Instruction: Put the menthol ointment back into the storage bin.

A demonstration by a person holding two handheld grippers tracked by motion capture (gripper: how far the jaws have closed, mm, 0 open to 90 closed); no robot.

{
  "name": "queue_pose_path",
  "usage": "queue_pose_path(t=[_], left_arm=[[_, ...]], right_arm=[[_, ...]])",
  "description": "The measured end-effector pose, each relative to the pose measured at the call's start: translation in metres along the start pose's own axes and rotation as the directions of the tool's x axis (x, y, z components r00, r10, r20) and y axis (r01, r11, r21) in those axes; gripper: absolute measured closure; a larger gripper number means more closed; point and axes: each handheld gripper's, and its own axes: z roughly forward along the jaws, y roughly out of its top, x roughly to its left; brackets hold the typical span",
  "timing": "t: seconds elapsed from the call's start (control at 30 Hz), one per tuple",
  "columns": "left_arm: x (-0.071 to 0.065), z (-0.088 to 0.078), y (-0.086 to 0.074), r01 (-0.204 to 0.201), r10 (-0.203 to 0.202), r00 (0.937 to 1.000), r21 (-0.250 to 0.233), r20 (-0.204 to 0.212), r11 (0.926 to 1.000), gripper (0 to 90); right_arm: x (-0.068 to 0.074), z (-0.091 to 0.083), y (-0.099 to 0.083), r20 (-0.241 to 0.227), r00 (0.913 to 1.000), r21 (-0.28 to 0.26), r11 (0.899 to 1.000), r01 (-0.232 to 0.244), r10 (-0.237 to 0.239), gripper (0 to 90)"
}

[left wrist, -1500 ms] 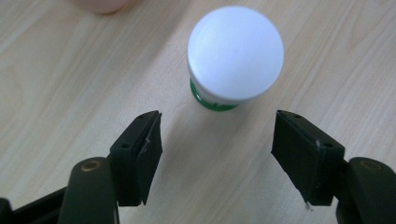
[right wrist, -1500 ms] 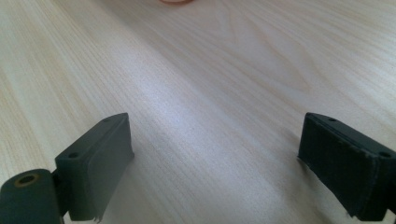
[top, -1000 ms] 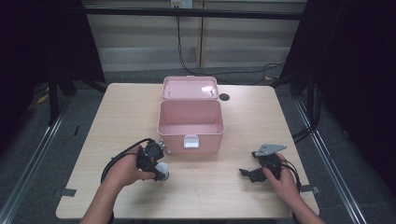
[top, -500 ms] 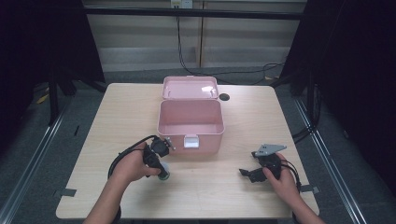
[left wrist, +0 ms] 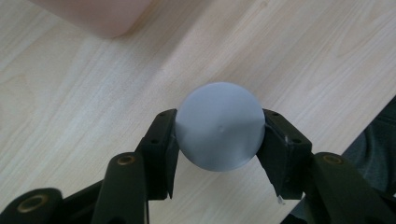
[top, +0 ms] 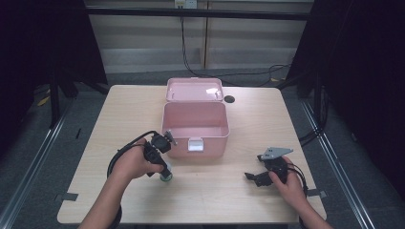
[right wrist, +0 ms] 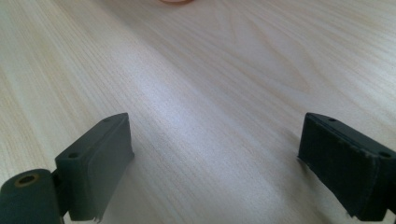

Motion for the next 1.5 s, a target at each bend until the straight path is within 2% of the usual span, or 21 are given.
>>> queue_pose_path(t=[0.3, 0.53, 0.67, 0.77, 0.87, 0.97, 1.07, 1.37, 1.5], left_arm=[[0.000, -0.029, 0.010, 0.036, -0.035, 0.9990, -0.015, 0.028, 0.9992, 50.2], [0.000, -0.046, 0.019, 0.047, -0.046, 0.9988, -0.013, 0.015, 0.9988, 50.3], [-0.001, -0.053, 0.025, 0.050, -0.049, 0.9987, -0.017, 0.014, 0.9986, 50.2], [0.000, -0.058, 0.031, 0.056, -0.055, 0.9981, -0.020, 0.028, 0.9982, 50.2], [0.000, -0.061, 0.036, 0.049, -0.048, 0.9985, -0.017, 0.025, 0.9987, 50.2], [0.000, -0.064, 0.041, 0.061, -0.060, 0.9980, -0.027, 0.018, 0.9978, 50.2], [0.001, -0.066, 0.044, 0.052, -0.051, 0.9985, -0.024, 0.016, 0.9984, 50.2], [0.002, -0.077, 0.056, 0.066, -0.066, 0.9976, -0.013, 0.022, 0.9977, 50.3], [0.005, -0.086, 0.061, 0.077, -0.076, 0.9968, -0.032, 0.025, 0.9965, 50.2]], right_arm=[[0.000, 0.000, 0.000, -0.001, 1.0000, -0.002, 1.000, 0.002, -0.002, 9.1], [0.000, 0.000, 0.000, 0.000, 1.0000, -0.001, 1.000, 0.002, -0.002, 9.0], [0.000, 0.000, 0.000, 0.000, 1.0000, -0.001, 1.000, 0.001, -0.001, 9.0], [0.000, 0.000, 0.000, 0.000, 1.0000, -0.001, 1.000, 0.002, -0.002, 9.1], [0.000, 0.000, 0.000, 0.000, 1.0000, 0.001, 1.000, 0.002, -0.002, 9.1], [0.000, 0.000, 0.000, 0.000, 1.0000, 0.001, 1.000, 0.000, 0.000, 9.0], [0.000, 0.000, 0.000, -0.001, 1.0000, 0.001, 1.000, 0.001, -0.001, 9.1], [0.000, 0.000, 0.000, 0.000, 1.0000, 0.000, 1.000, 0.001, -0.001, 9.1], [0.000, 0.000, 0.000, 0.000, 1.0000, 0.000, 1.000, 0.002, -0.002, 9.0]])
